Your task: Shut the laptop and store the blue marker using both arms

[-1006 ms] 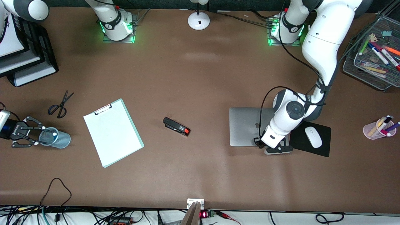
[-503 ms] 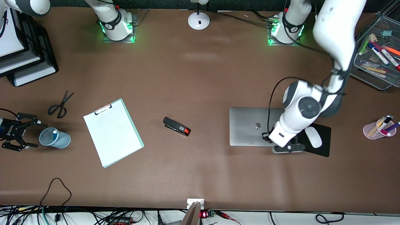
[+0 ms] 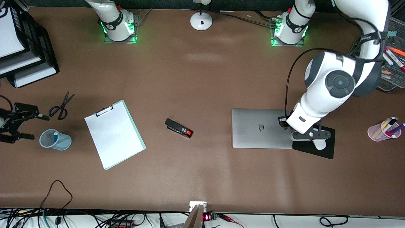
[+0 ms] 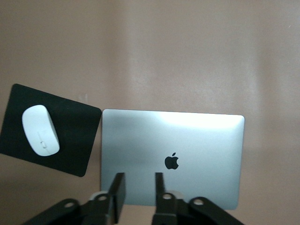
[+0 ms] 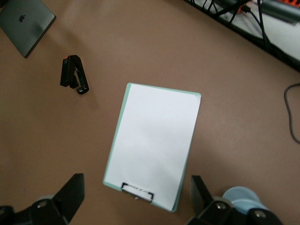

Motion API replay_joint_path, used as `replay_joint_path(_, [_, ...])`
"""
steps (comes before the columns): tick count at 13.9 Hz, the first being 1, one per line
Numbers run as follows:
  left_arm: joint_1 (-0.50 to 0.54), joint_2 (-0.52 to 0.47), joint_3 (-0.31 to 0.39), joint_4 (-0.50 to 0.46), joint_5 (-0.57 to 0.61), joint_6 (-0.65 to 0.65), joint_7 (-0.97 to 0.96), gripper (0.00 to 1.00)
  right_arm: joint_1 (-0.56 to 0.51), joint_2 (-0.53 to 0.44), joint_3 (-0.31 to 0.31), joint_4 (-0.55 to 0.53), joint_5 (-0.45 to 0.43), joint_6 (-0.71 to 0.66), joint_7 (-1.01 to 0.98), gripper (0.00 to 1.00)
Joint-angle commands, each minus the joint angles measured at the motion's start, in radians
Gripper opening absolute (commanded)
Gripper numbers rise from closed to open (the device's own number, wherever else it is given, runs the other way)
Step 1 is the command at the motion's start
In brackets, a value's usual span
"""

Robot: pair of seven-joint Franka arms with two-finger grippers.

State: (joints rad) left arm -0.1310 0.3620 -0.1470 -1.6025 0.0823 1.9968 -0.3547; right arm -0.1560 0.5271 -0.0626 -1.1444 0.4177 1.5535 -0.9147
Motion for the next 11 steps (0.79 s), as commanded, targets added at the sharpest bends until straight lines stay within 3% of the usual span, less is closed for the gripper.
replay_joint_path(1, [0.005, -0.015, 0.0, 0.068, 0.022, -0.109, 0.017, 1.0, 0.055, -0.065, -0.003, -0.024, -0.083, -0.058, 0.166, 1.0])
replay_joint_path(4, [0.025, -0.023, -0.006, 0.13, 0.014, -0.202, 0.028, 1.0, 0.113, -0.117, -0.003, -0.028, -0.169, -0.127, 0.357, 1.0])
replay_joint_path(8, [0.043, -0.08, -0.009, 0.13, 0.013, -0.3, 0.046, 1.0, 0.183, -0.209, -0.003, -0.087, -0.273, -0.174, 0.558, 1.0])
replay_joint_path(11, [0.059, -0.112, -0.009, 0.131, 0.01, -0.338, 0.066, 1.0, 0.213, -0.265, -0.002, -0.149, -0.293, -0.174, 0.672, 1.0])
